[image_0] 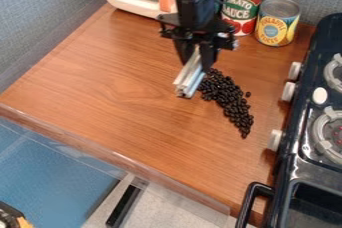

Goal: Sweep into pile

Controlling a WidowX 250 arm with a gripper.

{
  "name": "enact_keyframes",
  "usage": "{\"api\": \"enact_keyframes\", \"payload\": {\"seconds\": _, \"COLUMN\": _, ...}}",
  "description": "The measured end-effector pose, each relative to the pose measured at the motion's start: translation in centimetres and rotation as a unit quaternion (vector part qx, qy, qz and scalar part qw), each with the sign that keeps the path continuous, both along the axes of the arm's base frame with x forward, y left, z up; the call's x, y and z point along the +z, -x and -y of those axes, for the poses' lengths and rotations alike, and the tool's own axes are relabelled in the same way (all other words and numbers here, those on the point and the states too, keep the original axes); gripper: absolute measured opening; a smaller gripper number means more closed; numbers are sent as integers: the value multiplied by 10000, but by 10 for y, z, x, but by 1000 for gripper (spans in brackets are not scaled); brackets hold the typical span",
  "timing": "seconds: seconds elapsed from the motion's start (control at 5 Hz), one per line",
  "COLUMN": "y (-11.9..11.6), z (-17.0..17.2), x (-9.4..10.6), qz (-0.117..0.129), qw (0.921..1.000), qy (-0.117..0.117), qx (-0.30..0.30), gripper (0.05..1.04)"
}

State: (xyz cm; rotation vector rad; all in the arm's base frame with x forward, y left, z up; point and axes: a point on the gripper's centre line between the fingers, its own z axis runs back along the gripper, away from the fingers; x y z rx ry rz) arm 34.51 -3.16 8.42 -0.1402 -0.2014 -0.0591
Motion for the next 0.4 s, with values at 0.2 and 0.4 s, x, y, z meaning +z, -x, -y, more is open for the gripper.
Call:
{"api": "enact_keyframes", "payload": {"seconds": 0.2, "y": 5, "z": 22, "x": -3, "qz": -27, "qw": 9999, "qy": -4, "qx": -165, "gripper": 380}}
{"api": "enact_keyframes", "payload": {"seconds": 0.4, "y": 10, "z": 44, "x": -10, "qz": -162, "qw": 9996, "qy": -48, "qx": -206, "gripper": 380}}
